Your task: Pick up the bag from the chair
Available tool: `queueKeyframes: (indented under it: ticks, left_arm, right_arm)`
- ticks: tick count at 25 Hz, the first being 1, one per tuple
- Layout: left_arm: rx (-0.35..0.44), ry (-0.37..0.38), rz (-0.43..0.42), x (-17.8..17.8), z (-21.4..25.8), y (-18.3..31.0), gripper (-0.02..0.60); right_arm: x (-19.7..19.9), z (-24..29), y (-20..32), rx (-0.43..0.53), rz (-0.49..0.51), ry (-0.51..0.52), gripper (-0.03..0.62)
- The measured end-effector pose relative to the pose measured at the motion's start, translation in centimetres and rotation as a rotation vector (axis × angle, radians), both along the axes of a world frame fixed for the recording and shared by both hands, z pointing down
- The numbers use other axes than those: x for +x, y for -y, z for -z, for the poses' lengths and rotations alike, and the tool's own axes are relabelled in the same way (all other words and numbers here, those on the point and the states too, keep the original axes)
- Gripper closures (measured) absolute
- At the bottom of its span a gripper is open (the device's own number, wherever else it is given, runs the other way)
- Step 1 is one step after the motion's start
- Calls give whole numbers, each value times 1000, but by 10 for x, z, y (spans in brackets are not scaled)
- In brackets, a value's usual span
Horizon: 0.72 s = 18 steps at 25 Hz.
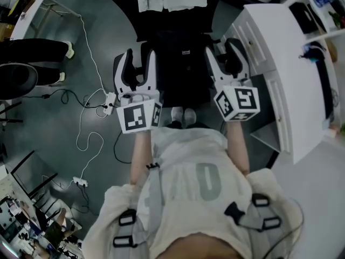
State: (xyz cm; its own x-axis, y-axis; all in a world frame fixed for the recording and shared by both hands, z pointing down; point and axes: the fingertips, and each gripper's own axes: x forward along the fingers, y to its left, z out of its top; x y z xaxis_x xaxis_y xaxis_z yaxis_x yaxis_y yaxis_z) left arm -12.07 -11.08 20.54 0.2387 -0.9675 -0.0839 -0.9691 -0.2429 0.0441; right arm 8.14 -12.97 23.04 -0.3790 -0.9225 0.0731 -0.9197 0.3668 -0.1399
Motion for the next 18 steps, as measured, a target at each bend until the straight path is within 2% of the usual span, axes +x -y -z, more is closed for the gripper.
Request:
queueKeyframes:
  ticks: [2, 6, 9, 13, 18]
  left_arm:
    - [-15, -8, 8, -4, -7, 3, 374]
    - [-54, 49, 22, -11, -28, 25, 374]
    - [-85, 62, 57, -17, -54, 51, 376]
    - [-112, 99, 92, -15, -109, 92, 376]
    - [-156, 90, 121, -18, -191, 124, 376]
  right_arm:
    - [-2, -5, 4, -5, 5, -2, 356]
    - [-4, -19, 25, -15, 13, -16, 356]
    - [-3, -34, 49, -18, 26, -26, 356]
    - [0, -74, 82, -25, 38, -34, 356]
    - [0, -149, 110, -57, 49, -69, 356]
